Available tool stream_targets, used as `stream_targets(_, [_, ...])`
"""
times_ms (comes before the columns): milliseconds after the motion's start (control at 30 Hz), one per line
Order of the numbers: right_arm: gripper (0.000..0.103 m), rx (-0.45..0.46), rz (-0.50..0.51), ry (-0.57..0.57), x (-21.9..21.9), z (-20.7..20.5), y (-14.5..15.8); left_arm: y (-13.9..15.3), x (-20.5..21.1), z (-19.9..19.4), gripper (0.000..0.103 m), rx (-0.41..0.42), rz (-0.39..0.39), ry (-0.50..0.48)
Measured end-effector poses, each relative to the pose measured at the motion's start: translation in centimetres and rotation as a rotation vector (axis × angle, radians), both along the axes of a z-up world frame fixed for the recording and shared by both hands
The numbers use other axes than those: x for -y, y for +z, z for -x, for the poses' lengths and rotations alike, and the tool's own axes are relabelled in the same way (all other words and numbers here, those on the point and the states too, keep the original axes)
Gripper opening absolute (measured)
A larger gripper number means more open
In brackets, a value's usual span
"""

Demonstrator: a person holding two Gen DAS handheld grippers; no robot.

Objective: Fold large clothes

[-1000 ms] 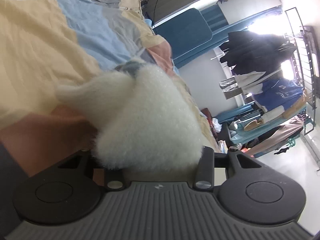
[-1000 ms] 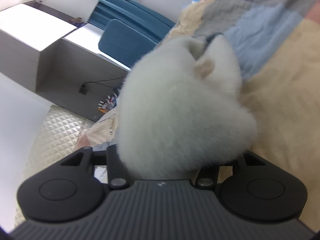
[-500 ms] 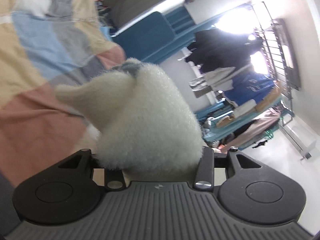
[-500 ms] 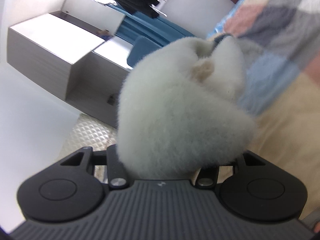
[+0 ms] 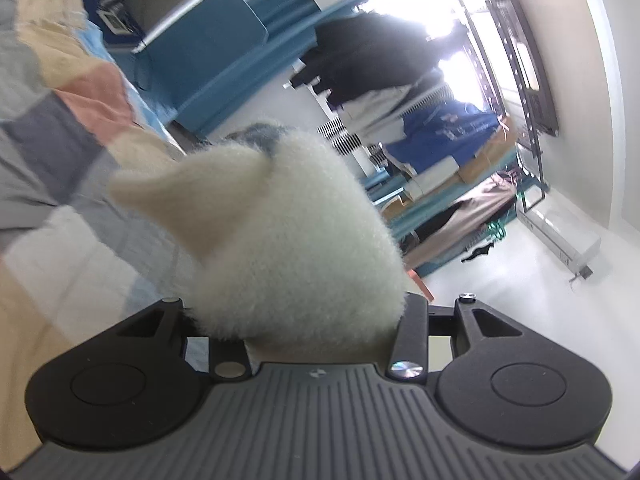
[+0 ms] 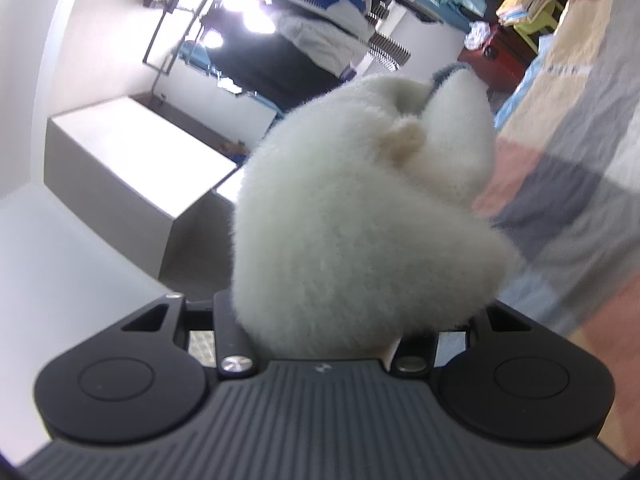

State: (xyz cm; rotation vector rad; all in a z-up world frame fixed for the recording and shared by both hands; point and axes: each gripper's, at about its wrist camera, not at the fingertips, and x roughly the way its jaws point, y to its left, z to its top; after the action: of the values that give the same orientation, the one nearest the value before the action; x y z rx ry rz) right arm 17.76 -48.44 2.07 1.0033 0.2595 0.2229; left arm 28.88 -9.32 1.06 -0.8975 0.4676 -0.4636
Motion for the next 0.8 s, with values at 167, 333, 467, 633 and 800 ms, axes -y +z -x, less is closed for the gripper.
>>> stream_targets(167, [0.054, -0.025, -0.013, -0.048, 3.9, -2.6, -2.1, -1.9, 5.1, -5.2, 0.049, -0.057, -0.012, -0.054])
stream_targets(333, [0.054, -0.08, -0.039, -0.096, 7.6, -4.7, -6.4, -5.7, 9.4, -10.4, 0.049, -0.14, -0.037, -0.099])
stream_targets(467, [0.054, -0.147, -0.071, -0.128, 9.5, -6.3, -10.2, -9.7, 11.8, -13.7, 0.049, -0.217, -0.059, -0.125])
stream_targets(633, [0.054, -0.231, -0.113, -0.165, 10.3, -7.5, -15.5, -14.5, 13.3, -16.5, 0.049, -0.278, -0.111, -0.148])
stream_targets(800, [0.054, -0.287, -0.135, -0.171, 10.0, -7.6, -20.0, -18.5, 13.3, -17.6, 0.049, -0.304, -0.139, -0.158])
